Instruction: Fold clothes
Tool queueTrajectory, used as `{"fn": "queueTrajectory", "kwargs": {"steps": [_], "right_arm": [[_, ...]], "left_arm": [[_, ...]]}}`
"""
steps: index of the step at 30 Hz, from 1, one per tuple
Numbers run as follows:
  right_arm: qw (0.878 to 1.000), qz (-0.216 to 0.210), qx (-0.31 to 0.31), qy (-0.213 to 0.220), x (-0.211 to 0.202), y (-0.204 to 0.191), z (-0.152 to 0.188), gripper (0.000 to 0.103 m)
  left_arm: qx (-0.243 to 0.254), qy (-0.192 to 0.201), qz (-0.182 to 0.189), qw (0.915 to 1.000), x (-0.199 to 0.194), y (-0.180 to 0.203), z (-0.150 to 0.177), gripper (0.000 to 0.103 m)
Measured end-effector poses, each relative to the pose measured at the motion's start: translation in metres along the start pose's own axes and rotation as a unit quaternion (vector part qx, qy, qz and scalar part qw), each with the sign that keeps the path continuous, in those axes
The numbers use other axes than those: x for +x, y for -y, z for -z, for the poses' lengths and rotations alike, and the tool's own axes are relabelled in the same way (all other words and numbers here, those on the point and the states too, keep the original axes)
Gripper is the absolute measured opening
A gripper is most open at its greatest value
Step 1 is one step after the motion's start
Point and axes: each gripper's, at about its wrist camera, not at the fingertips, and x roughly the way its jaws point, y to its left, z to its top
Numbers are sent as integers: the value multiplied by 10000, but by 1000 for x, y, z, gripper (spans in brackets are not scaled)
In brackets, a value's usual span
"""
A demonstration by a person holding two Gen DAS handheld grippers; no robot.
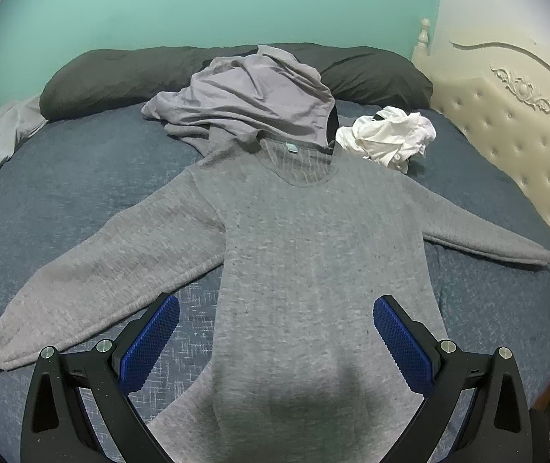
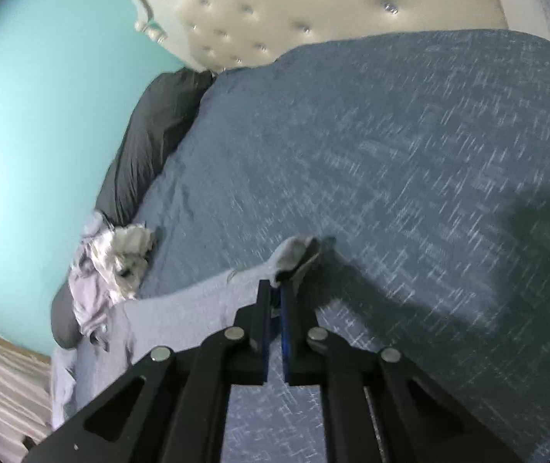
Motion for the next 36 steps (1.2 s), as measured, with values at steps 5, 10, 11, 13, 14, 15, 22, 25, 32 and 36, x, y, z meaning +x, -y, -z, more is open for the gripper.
{"fn": "queueTrajectory", "kwargs": {"steps": [5,10,11,13,14,15,22,25,32,36], "right_arm": [[9966,594,157,-553,22,23,11,4],[9978,363,436,-340,19,36,19,4],[9979,348,444,-317,17,37,18,5],[9981,332,444,-253,12,36,17,6],[9984,354,405,-180,8,34,14,6],[9986,350,387,-105,4,32,12,8],[9994,88,329,100,5,16,-4,40],[9988,327,325,-138,23,15,-4,40],[9951,984,-24,-96,31,13,5,4],[9926,1182,-280,20,25,12,9,2]], "left_arm": [[-22,-15,11,10000,0,-2,1,103],[17,-31,-33,10000,1,-4,1,103],[0,-31,-33,10000,1,-5,1,103],[-31,-22,-30,10000,2,-6,1,103],[-36,-20,-21,10000,2,-6,1,103],[-26,-32,-17,10000,3,-5,1,103],[27,-67,10,10000,6,3,2,103],[64,-60,0,10000,5,6,1,103],[88,-53,-34,9999,5,5,-2,103],[61,-67,-11,10000,7,5,-1,103]]}}
